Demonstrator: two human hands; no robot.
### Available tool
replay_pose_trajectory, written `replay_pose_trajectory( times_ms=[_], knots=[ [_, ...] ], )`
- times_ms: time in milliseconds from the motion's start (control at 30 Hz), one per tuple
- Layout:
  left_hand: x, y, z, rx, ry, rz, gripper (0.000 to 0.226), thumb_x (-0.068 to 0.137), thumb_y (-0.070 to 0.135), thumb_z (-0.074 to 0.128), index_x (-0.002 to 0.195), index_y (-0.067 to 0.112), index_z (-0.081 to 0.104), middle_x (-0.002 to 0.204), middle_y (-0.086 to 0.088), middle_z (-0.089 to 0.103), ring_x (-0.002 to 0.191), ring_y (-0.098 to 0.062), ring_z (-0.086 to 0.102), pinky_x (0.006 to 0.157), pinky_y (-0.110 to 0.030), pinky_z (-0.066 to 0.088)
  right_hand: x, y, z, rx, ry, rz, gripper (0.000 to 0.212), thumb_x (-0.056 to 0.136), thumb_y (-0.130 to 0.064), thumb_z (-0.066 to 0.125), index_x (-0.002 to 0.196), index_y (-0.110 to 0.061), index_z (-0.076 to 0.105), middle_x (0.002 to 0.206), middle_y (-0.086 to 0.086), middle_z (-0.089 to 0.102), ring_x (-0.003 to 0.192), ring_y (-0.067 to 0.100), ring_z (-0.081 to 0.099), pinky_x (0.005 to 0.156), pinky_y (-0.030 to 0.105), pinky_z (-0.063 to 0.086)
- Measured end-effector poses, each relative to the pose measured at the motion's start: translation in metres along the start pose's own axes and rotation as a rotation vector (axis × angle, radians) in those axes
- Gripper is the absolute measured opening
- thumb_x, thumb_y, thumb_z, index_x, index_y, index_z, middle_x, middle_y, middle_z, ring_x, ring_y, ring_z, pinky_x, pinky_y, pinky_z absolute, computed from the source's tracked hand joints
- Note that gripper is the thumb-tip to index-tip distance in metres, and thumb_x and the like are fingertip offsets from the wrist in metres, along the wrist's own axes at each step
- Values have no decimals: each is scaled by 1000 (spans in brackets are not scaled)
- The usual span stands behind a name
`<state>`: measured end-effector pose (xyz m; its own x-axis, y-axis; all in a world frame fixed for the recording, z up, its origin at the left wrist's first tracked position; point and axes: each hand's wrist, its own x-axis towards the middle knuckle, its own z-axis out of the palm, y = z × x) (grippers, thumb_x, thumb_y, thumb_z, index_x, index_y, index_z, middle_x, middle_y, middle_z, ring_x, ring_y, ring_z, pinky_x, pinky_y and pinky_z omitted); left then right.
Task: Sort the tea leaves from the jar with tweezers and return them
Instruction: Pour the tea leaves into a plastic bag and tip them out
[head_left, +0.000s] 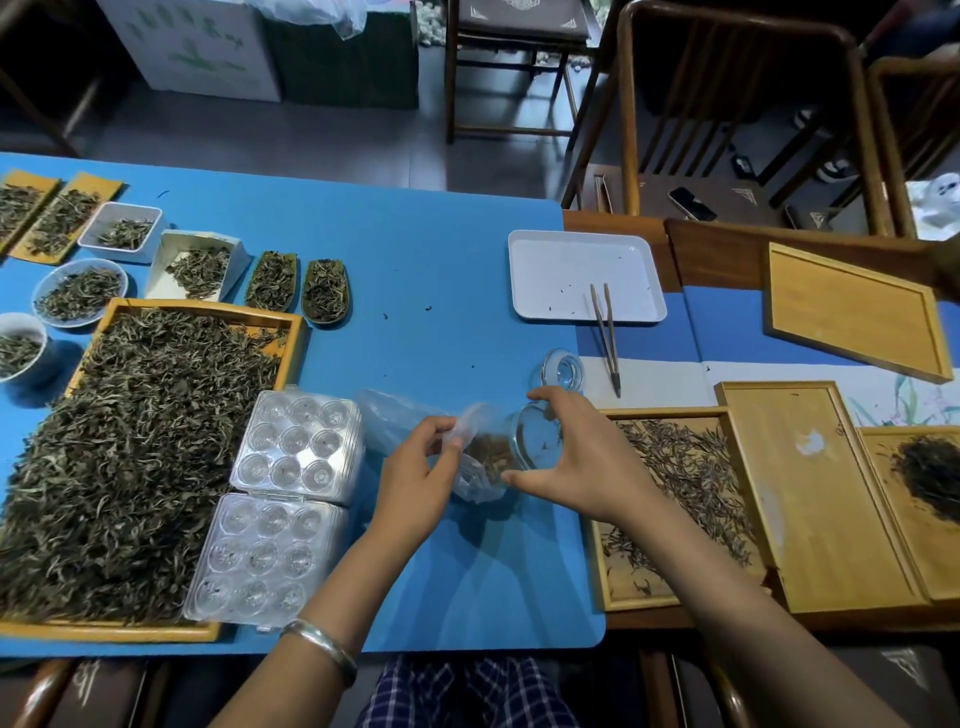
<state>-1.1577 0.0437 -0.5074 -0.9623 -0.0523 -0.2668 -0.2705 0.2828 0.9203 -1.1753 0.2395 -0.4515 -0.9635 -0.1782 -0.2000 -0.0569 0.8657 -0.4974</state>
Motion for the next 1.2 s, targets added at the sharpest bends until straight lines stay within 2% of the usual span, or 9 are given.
replay_pose_trajectory(
  times_ms=[100, 267, 433, 567, 700, 767, 933, 1100, 1200],
  knots=[
    [0, 0, 0, 1, -2, 1, 12, 97, 33, 59, 103, 25, 65, 100, 14, 71, 98, 3, 64, 78, -14, 47, 0, 1, 1, -4, 19, -16, 80, 58, -67, 69, 125, -36, 37, 117, -10, 51, 105, 12, 53, 80, 33, 50],
    [1, 1, -1, -3, 11, -6, 15, 97, 33, 58, 105, 23, 65, 102, 13, 71, 100, 1, 64, 82, -21, 48, -2, 3, 1, 26, 25, -22, 80, 60, -67, 70, 125, -34, 36, 119, -11, 50, 107, 10, 52, 85, 34, 50],
    [1, 2, -2, -18, 15, -1, 17, 97, 35, 56, 106, 23, 64, 104, 13, 70, 100, 2, 63, 76, -17, 44, -3, 5, 1, 87, 44, 15, 82, 61, -65, 73, 128, -33, 39, 120, -12, 50, 108, 6, 50, 86, 31, 48],
    [2, 4, -4, -15, 25, 12, 15, 99, 28, 54, 107, 20, 64, 105, 8, 70, 102, -4, 64, 83, -24, 48, -5, 8, 1, 144, 51, 73, 79, 61, -65, 73, 126, -35, 40, 112, -17, 47, 99, 2, 47, 80, 26, 42],
    [1, 9, -5, -38, 31, 6, 9, 98, 27, 54, 96, 32, 61, 100, 15, 68, 96, 7, 62, 81, -21, 47, -5, 12, 1, 235, 57, 142, 76, 61, -64, 75, 124, -37, 42, 108, -15, 48, 96, 6, 49, 77, 26, 38],
    [1, 10, -4, -44, 29, 10, 10, 99, 25, 53, 95, 31, 61, 98, 15, 69, 93, 8, 62, 80, -22, 48, -5, 13, 2, 242, 50, 156, 77, 61, -65, 75, 124, -37, 42, 109, -13, 49, 96, 8, 50, 76, 26, 39],
    [2, 11, -3, -45, 8, 9, 16, 100, 26, 52, 105, 17, 64, 107, 6, 72, 104, -8, 65, 90, -32, 52, -4, 10, 3, 236, 46, 162, 78, 58, -69, 73, 122, -38, 42, 109, -15, 50, 96, 8, 53, 76, 27, 42],
    [1, 15, -3, -78, 0, 30, 11, 97, 26, 55, 98, 22, 65, 100, 7, 73, 96, -4, 67, 83, -31, 53, -1, 1, 5, 134, 31, 104, 82, 59, -71, 69, 127, -36, 39, 116, -15, 50, 96, 2, 48, 76, 25, 42],
    [0, 16, -1, -80, -9, 35, 12, 97, 25, 54, 99, 21, 65, 99, 6, 73, 96, -7, 67, 85, -37, 54, 0, -3, 8, 93, 12, 69, 84, 61, -68, 70, 131, -33, 38, 124, -12, 51, 107, 7, 52, 81, 25, 42]
  ],
)
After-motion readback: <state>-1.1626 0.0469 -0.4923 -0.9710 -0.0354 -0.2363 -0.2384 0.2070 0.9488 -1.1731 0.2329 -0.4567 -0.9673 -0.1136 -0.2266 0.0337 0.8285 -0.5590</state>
